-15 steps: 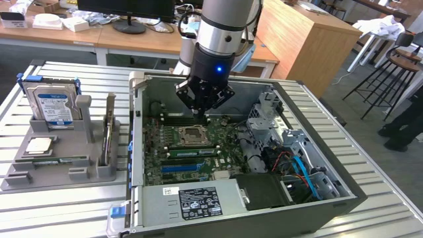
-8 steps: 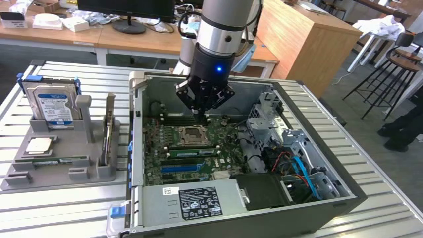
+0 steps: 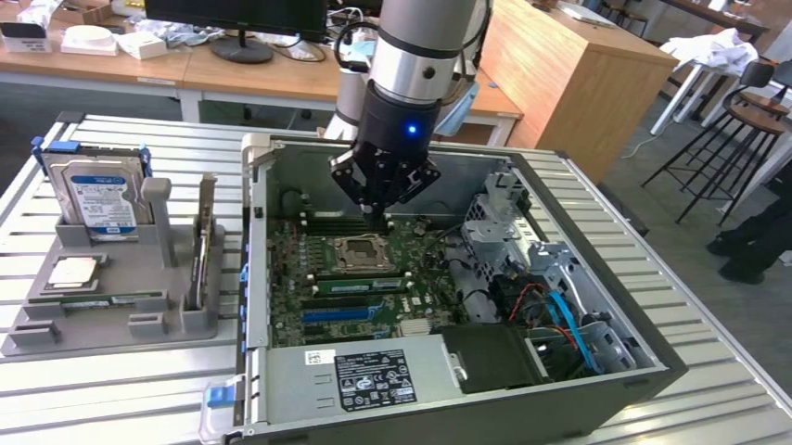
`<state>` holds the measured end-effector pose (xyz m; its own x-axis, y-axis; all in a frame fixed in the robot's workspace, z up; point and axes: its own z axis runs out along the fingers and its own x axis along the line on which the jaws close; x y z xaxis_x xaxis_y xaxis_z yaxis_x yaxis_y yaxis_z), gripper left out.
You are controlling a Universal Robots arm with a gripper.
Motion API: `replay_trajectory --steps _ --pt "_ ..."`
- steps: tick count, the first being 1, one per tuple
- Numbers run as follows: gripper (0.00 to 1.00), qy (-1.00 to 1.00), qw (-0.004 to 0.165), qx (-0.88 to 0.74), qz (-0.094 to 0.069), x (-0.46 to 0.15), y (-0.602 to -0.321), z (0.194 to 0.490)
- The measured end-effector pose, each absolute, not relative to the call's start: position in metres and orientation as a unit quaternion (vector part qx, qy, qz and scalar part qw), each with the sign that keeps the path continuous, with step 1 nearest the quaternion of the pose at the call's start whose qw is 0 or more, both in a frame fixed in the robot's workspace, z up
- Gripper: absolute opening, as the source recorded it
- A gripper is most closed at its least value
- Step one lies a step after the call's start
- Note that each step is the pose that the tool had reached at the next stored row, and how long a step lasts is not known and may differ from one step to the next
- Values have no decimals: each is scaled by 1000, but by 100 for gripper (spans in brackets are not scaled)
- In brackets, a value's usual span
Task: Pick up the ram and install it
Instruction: 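Press down the ram until it locks into place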
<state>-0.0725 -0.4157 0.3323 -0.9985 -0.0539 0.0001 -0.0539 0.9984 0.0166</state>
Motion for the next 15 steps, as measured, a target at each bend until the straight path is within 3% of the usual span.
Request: replay_trajectory --steps 15 --pt "10 -1000 0 12 -8 -58 -416 331"
